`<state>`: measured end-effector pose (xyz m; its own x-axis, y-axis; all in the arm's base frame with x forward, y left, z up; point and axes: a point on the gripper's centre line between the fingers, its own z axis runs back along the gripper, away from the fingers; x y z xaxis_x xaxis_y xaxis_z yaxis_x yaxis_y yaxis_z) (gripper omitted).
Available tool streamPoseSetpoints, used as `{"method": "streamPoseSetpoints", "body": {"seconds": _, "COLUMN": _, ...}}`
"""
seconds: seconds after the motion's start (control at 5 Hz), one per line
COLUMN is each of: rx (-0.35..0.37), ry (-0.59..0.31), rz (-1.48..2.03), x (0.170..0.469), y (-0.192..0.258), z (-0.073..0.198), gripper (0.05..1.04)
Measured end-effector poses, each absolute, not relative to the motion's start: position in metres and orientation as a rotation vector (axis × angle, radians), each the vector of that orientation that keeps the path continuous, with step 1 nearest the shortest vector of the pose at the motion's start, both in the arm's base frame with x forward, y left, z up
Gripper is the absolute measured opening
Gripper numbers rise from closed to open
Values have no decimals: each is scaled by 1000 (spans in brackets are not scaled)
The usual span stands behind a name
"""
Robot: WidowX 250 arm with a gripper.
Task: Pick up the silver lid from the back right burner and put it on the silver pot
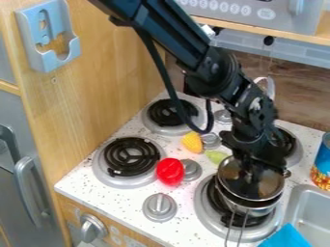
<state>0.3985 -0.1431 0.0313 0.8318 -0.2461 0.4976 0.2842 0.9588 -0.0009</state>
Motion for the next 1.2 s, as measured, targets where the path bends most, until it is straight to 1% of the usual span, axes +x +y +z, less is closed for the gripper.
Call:
{"method": "streamPoseSetpoints", "body": {"seconds": 0.4, "rx": -89, "ry": -522, "rz": -317, "x": 395, "y": -155, "z": 32, "gripper": 324}}
{"method": "streamPoseSetpoints", "body": {"seconds": 1.2, "rx": -81, "ry": -522, "rz": -299, "x": 398, "y": -153, "z": 29, "gripper": 324}}
